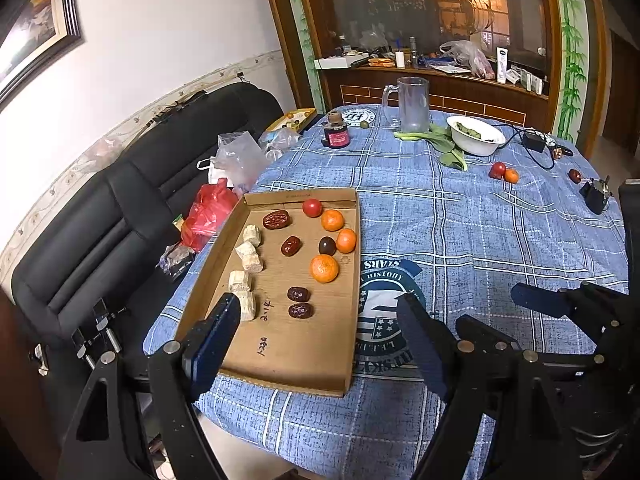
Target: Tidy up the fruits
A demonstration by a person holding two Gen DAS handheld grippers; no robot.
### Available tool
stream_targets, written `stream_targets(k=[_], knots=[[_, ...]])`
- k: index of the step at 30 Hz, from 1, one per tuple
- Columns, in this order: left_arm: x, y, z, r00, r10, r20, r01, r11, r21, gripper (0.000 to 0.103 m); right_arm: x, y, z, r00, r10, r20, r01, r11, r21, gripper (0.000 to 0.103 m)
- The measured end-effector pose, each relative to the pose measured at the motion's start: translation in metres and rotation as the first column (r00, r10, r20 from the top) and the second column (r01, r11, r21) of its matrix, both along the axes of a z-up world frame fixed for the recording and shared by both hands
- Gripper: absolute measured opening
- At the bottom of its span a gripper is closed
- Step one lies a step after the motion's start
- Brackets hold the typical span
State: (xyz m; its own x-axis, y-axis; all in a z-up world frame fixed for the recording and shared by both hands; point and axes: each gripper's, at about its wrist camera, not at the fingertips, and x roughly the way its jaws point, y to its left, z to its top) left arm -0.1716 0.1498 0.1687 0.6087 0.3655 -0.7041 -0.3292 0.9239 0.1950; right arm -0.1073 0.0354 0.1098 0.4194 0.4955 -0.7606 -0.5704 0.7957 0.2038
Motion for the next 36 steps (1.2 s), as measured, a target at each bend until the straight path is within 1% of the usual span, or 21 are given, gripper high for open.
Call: stream_targets(k=[11,13,16,17,20,22,24,26,28,31,33,36], knots=[[-0.011,0.004,0.004,1.0,0.018,0.021,-0.017,1.0,-0.007,0.08,-0.011,0.009,0.003,0.999,0.031,0.019,-0.031,0.999,-0.011,0.068],[-0.015,0.006,0.006,0.999,0.025,0.035,-0.025,1.0,-0.006,0.08,-0.012,0.01,0.004,0.999,0.033,0.023,-0.032,0.999,-0.012,0.068],[-0.024,0.009,0.013,0.996,0.043,0.084,-0.043,0.999,-0.002,0.08,-0.016,0.011,0.005,0.999,0.034,0.033,-0.034,0.999,-0.016,0.07],[-0.029,0.01,0.019,0.992,0.051,0.118,-0.051,0.999,-0.002,0.081,-0.018,0.012,0.006,0.999,0.036,0.037,-0.035,0.999,-0.016,0.07],[-0.046,0.014,0.037,0.97,0.084,0.226,-0.087,0.996,0.002,0.101,-0.023,0.014,0.01,0.998,0.042,0.054,-0.041,0.999,-0.015,0.07],[-0.055,0.016,0.045,0.955,0.103,0.277,-0.108,0.994,0.005,0.103,-0.026,0.016,0.013,0.997,0.049,0.066,-0.048,0.999,-0.013,0.07],[-0.06,0.02,0.047,0.948,0.124,0.293,-0.13,0.991,0.001,0.103,-0.029,0.02,0.016,0.995,0.058,0.081,-0.057,0.998,-0.012,0.07],[-0.062,0.025,0.044,0.95,0.145,0.277,-0.149,0.989,-0.006,0.103,-0.032,0.024,0.017,0.994,0.07,0.089,-0.069,0.997,-0.014,0.071],[-0.06,0.031,0.035,0.957,0.177,0.23,-0.179,0.984,-0.013,0.103,-0.035,0.028,0.018,0.992,0.08,0.094,-0.079,0.997,-0.017,0.072],[-0.06,0.042,0.026,0.955,0.238,0.175,-0.235,0.971,-0.036,0.103,-0.038,0.033,0.017,0.991,0.095,0.092,-0.093,0.995,-0.022,0.074],[-0.061,0.051,0.02,0.953,0.263,0.148,-0.256,0.965,-0.065,0.103,-0.04,0.038,0.014,0.991,0.104,0.088,-0.101,0.994,-0.029,0.076],[-0.064,0.063,0.011,0.951,0.289,0.109,-0.277,0.955,-0.107,0.103,-0.042,0.043,0.01,0.99,0.115,0.075,-0.113,0.993,-0.034,0.077]])
